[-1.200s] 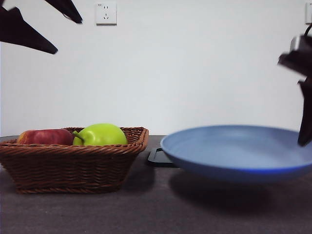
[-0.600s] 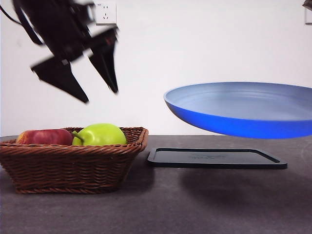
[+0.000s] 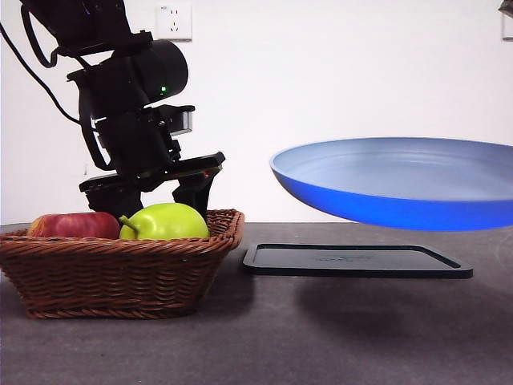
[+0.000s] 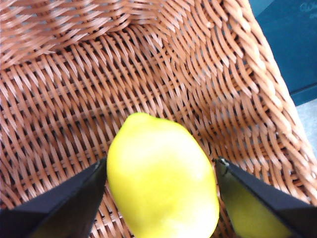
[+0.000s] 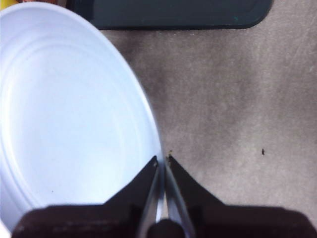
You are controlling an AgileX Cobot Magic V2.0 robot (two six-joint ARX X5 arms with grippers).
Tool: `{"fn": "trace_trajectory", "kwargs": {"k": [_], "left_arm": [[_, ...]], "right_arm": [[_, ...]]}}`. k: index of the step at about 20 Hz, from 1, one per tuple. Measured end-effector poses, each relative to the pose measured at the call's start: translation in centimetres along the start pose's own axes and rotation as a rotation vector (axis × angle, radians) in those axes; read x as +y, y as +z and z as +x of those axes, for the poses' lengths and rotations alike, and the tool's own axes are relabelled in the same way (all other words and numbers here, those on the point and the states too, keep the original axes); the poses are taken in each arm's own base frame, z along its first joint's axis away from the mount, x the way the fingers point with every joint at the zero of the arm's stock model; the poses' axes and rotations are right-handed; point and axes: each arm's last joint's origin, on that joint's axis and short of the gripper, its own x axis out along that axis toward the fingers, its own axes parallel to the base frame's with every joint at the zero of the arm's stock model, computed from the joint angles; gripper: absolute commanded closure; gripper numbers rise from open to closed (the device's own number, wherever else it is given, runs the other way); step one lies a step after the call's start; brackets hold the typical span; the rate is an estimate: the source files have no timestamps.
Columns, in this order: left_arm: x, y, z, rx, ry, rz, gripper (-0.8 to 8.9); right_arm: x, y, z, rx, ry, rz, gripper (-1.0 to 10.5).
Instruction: Take the lemon from the basket,put the lemon in the plate,hand out the plate
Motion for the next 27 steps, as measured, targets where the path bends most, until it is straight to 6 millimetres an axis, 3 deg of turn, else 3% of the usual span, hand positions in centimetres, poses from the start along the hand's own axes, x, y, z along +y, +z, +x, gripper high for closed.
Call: {"fn": "trace_trajectory", "kwargs": {"k": [2, 5, 8, 10, 12, 13, 20, 25, 27], "left_arm": [[0.0, 0.0, 0.0, 0.0, 0.0, 0.023, 6.13], [0.2, 0.0, -1.2, -0.002, 0.003, 0.036, 6.11], [-0.3, 0.7, -8.4, -0.195, -0.031, 0.053, 6.11], [-1.7, 0.3, -13.1, -0.311, -0.141, 0.097, 6.11], [-4.2, -0.8, -16.1, -0.372, -0.251, 0.177, 6.11], [-5.6, -1.2, -16.5, -0.372, -0.287, 0.216, 6.11], [-14.4, -4.4, -14.8, -0.304, -0.419, 0.444, 6.08], [-17.0, -5.6, -9.5, -0.18, -0.329, 0.528, 6.07], [-17.5, -6.0, -7.6, -0.129, -0.315, 0.541, 5.58]], "right_arm": [[0.0, 0.0, 0.0, 0.0, 0.0, 0.0, 9.4], [0.0, 0.0, 0.0, 0.0, 0.0, 0.0, 9.4], [-0.1, 0.1, 0.3, 0.011, -0.001, 0.01, 9.4], [-0.4, 0.3, 1.2, 0.053, -0.006, 0.056, 9.4], [-0.6, 0.5, 2.3, 0.111, 0.047, 0.096, 9.4], [-0.7, 0.6, 2.8, 0.139, 0.073, 0.11, 9.4], [-0.6, 0.6, 3.7, 0.181, 0.081, 0.108, 9.4], [-0.6, 0.6, 3.7, 0.183, 0.081, 0.108, 9.4], [-0.6, 0.6, 3.7, 0.183, 0.081, 0.108, 9.4]]}}
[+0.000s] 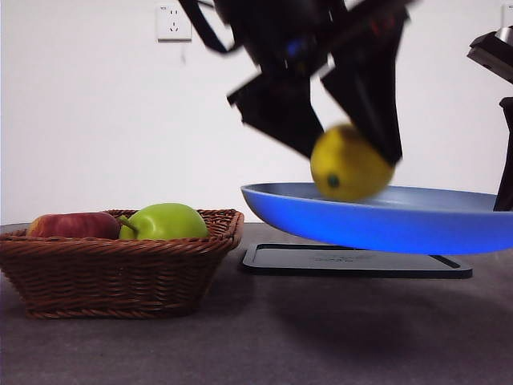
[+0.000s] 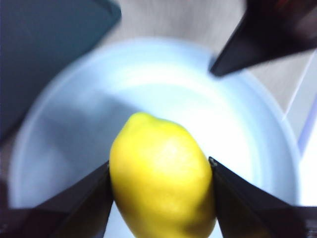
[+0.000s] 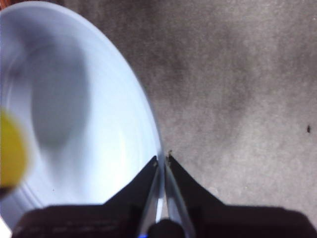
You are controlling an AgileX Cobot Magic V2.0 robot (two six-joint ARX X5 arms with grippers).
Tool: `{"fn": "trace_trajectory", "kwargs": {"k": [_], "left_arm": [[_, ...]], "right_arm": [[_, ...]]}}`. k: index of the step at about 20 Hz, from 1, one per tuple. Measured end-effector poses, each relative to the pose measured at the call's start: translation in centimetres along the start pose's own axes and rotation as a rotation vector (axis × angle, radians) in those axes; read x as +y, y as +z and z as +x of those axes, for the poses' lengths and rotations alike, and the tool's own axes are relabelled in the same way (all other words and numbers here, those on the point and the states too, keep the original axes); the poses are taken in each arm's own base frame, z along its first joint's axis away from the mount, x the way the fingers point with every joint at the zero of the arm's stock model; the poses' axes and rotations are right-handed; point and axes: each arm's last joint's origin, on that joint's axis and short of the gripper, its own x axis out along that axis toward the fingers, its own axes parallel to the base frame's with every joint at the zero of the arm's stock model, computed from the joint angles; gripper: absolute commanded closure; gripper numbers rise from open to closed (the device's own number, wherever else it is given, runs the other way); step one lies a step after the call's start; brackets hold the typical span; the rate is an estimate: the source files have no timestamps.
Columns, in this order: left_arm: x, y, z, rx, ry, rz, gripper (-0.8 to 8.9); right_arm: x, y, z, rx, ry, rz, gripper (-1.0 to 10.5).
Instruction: Take the lemon from the basket,put the lemon in the plate,hand out the plate
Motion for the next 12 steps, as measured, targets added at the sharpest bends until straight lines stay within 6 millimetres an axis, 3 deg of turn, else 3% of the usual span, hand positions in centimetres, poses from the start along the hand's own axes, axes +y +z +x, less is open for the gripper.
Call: {"fn": "trace_trajectory", "kwargs": {"k": [4, 12], "left_arm": [[-0.3, -0.27, 0.97, 0.025, -0.005, 0.007, 4.36], [-0.45, -0.18, 0.56, 0.016, -0.008, 0.008, 4.37]], "right_arm": [[0.0, 0.0, 0.0, 0.0, 0.0, -0.003, 9.4], [-0.01, -0.03, -0.01, 0.002, -0.003, 0.003, 9.4]]}}
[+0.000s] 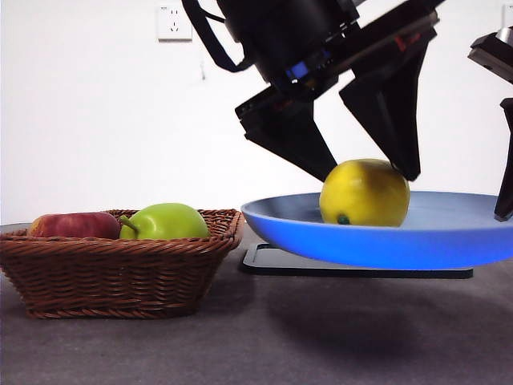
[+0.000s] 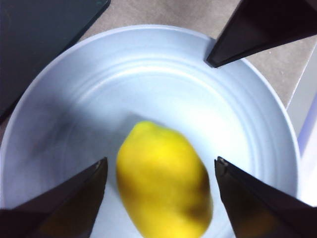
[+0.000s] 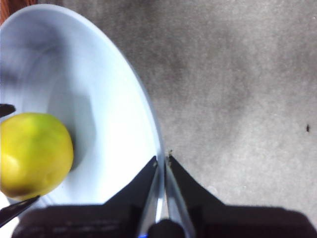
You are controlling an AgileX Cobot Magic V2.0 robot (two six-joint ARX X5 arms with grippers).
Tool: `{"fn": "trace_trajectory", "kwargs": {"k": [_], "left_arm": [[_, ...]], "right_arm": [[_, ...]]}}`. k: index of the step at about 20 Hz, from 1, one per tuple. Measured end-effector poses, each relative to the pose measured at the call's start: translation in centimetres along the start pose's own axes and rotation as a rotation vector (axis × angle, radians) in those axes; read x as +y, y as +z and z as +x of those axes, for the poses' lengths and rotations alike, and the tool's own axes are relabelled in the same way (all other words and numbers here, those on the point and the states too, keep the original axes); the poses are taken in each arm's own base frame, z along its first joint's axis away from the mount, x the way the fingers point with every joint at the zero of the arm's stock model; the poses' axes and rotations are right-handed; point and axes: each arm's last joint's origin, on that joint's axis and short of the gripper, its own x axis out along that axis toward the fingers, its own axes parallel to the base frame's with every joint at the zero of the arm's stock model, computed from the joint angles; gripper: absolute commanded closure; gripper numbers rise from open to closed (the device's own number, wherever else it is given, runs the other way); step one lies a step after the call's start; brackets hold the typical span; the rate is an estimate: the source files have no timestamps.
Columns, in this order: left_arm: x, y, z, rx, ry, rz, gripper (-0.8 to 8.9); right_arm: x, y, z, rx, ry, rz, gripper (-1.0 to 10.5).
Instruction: Take the lemon from the basket,put the lemon in the plate,hand out the plate
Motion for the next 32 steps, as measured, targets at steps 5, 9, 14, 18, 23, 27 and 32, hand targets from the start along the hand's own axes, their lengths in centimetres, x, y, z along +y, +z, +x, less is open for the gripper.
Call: {"fn": "trace_trajectory", "kwargs": {"k": [5, 9, 14, 18, 23, 27, 32], "left_arm": [[0.6, 0.6, -7.8, -0.149, 0.013, -0.023, 4.37], [1.2, -0.9, -15.1, -0.237, 0.039, -0.047, 4.37], [0.8, -3.7, -23.1, -0.436, 0.116, -0.053, 4.37], [0.8, -5.3, -25.1, -0.454, 0.186, -0.069, 4.37], [0.9, -5.8, -24.6, -0.381, 0.207, -0.091, 4.37], [0.9, -5.7, -24.5, -0.378, 0.21, -0.098, 4.37], [0.9, -5.7, -24.5, -0.379, 0.211, -0.101, 4.37]], "right_arm": [[-0.2, 0.2, 0.0, -0.017, -0.001, 0.028, 9.4], [-1.4, 2.1, 0.7, -0.034, -0.015, 0.087, 9.4], [-2.2, 7.8, 2.1, -0.063, -0.024, 0.102, 9.4], [-2.6, 12.8, 3.9, -0.082, -0.022, 0.102, 9.4], [-4.2, 16.8, 6.5, -0.126, -0.036, 0.138, 9.4], [-5.9, 17.2, 8.2, -0.106, -0.046, 0.197, 9.4], [-6.3, 17.2, 8.6, -0.099, -0.044, 0.201, 7.5]]}}
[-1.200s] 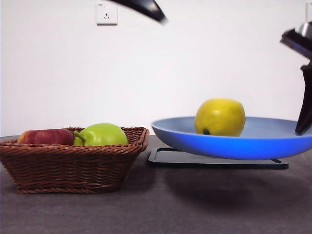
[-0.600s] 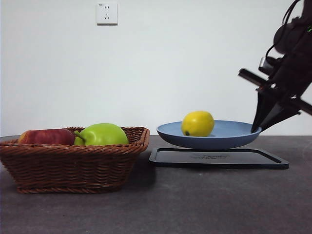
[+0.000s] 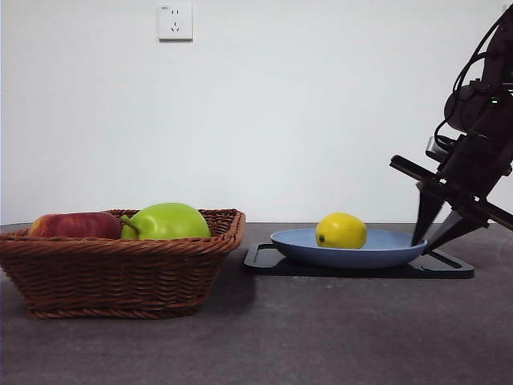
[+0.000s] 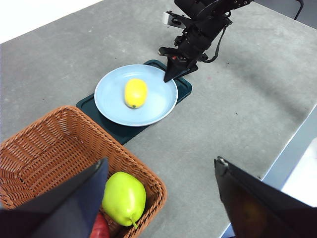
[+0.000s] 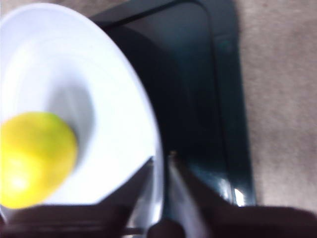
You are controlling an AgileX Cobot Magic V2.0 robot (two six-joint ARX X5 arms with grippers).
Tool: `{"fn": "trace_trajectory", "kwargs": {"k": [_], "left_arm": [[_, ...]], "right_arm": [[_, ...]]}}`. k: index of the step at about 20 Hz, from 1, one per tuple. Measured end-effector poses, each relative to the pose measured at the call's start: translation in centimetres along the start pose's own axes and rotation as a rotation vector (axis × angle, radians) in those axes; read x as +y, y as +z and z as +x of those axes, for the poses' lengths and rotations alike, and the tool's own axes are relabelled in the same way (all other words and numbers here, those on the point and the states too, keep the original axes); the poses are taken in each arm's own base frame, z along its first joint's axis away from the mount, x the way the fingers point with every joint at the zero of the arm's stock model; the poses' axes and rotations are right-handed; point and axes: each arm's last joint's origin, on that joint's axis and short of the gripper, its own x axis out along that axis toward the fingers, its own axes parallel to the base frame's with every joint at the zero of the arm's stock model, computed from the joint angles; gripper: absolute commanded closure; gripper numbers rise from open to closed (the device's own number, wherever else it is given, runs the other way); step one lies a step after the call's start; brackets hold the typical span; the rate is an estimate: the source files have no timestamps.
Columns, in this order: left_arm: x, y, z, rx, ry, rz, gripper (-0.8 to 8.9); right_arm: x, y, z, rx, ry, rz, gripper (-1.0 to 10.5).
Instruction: Take the lemon from the basket,put the lemon in the plate,hand out the plate
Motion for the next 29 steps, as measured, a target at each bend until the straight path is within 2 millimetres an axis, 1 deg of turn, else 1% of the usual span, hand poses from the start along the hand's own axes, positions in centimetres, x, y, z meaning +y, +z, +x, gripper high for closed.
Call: {"fn": "trace_trajectory", "kwargs": {"k": [1, 4, 6, 8, 10, 12, 14, 15, 18, 19, 21, 23, 25, 27, 29], "left_arm": [[0.0, 0.0, 0.0, 0.0, 0.0, 0.0, 4.37], [0.0, 0.0, 0.0, -0.001, 0.001, 0.0, 4.37], [0.0, 0.1, 0.0, -0.014, -0.001, -0.002, 4.38], [0.0, 0.4, 0.0, -0.037, -0.002, -0.004, 4.39], [-0.1, 0.6, 0.5, -0.048, 0.016, -0.005, 4.41], [0.0, 0.9, 1.5, -0.042, 0.076, 0.019, 4.96], [0.1, 1.1, 2.9, -0.017, 0.126, 0.061, 5.84], [0.3, 1.3, 3.7, -0.006, 0.157, 0.084, 6.39], [1.1, 1.5, 5.9, 0.036, 0.242, 0.13, 7.91], [1.6, 1.4, 6.5, 0.059, 0.262, 0.144, 8.07], [2.7, 1.4, 6.9, 0.079, 0.303, 0.148, 8.07], [3.9, 1.5, 6.7, 0.083, 0.341, 0.128, 8.07], [5.2, 1.3, 6.3, 0.059, 0.346, 0.095, 8.07], [6.3, 0.3, 5.7, 0.005, 0.334, 0.058, 8.07], [7.0, -1.5, 5.5, -0.052, 0.336, 0.03, 8.07]], "right_arm": [[0.0, 0.0, 0.0, -0.001, 0.001, -0.007, 7.1], [0.1, 0.0, -0.2, -0.005, 0.005, -0.021, 7.0], [0.7, 0.0, -1.4, -0.025, 0.011, -0.048, 7.0], [1.8, -0.2, -3.7, -0.053, 0.018, -0.093, 7.0], [3.1, -0.8, -6.7, -0.091, 0.019, -0.157, 7.0], [4.7, -1.9, -9.4, -0.133, -0.019, -0.226, 7.2], [6.6, -3.3, -11.9, -0.17, -0.043, -0.298, 7.6], [7.6, -4.2, -13.2, -0.189, -0.031, -0.337, 8.0], [10.3, -6.6, -15.6, -0.229, -0.011, -0.452, 9.3], [11.1, -7.5, -16.2, -0.242, -0.025, -0.489, 9.4], [12.1, -9.5, -17.0, -0.282, -0.08, -0.555, 9.4], [12.5, -11.5, -17.5, -0.352, -0.14, -0.604, 9.4], [12.3, -13.5, -18.0, -0.449, -0.143, -0.637, 9.4], [11.5, -15.6, -18.5, -0.562, -0.101, -0.662, 9.4], [10.4, -17.7, -18.8, -0.679, -0.04, -0.683, 9.4]]}}
